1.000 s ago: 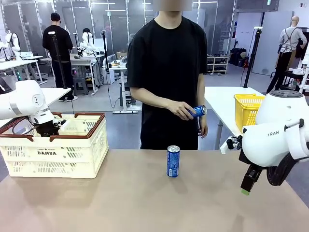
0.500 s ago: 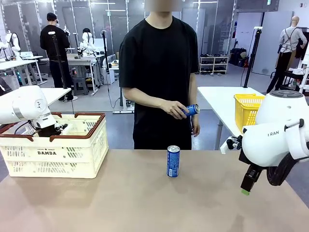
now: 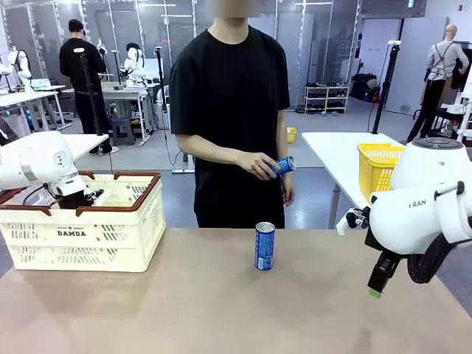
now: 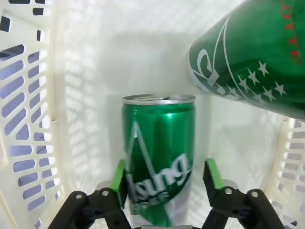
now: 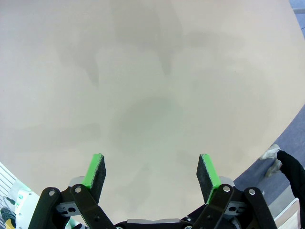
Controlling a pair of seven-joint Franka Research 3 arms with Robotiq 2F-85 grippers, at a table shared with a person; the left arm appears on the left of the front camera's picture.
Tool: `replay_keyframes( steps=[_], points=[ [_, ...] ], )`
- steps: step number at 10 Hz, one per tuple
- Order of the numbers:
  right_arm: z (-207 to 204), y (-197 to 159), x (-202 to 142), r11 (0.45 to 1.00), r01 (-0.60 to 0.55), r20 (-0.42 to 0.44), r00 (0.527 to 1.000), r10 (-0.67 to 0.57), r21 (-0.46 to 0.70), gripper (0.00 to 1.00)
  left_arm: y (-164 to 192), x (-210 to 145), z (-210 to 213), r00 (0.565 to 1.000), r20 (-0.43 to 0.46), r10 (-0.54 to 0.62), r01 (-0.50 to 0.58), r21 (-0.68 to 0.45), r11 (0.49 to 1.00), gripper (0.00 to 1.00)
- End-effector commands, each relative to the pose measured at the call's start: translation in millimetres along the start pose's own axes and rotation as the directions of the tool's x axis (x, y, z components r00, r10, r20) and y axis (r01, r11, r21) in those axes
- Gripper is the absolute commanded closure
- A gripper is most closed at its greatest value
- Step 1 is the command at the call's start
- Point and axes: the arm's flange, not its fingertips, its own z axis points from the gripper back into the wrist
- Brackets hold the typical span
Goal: Place the drinks into the Shopping basket.
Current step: Pick up one drink and place it into the Shopping basket.
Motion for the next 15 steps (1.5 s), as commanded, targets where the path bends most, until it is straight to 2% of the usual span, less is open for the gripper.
replay_keyframes(
  steps=[1,4,8,11,12,15],
  points=[
    [0.6,0.0,-0.3,1.000,0.000,-0.003,1.000,0.000,-0.001,0.04,0.7,-3.4,1.2,1.000,0.012,0.023,-0.023,-0.005,1.000,0.01],
    [0.6,0.0,-0.3,1.000,0.000,-0.003,1.000,0.000,-0.001,0.04,-9.7,-3.2,11.5,0.999,0.028,0.025,-0.024,-0.013,1.000,0.00],
    [0.6,0.0,-0.3,1.000,0.000,-0.003,1.000,0.000,-0.001,0.04,-23.1,0.8,41.3,0.998,0.030,0.062,-0.064,0.081,0.995,0.00],
    [0.6,0.0,-0.3,1.000,0.000,-0.003,1.000,0.000,-0.001,0.04,-28.3,12.7,48.6,0.990,0.094,0.102,-0.110,0.075,0.991,0.00],
    [0.6,0.0,-0.3,1.000,0.000,-0.003,1.000,0.000,-0.001,0.04,-13.7,2.1,53.8,0.998,0.025,0.064,-0.066,0.065,0.996,0.00],
    [0.6,0.0,-0.3,1.000,0.000,-0.003,1.000,0.000,-0.001,0.04,-13.7,2.1,53.8,0.998,0.025,0.064,-0.066,0.065,0.996,0.00]
  ],
)
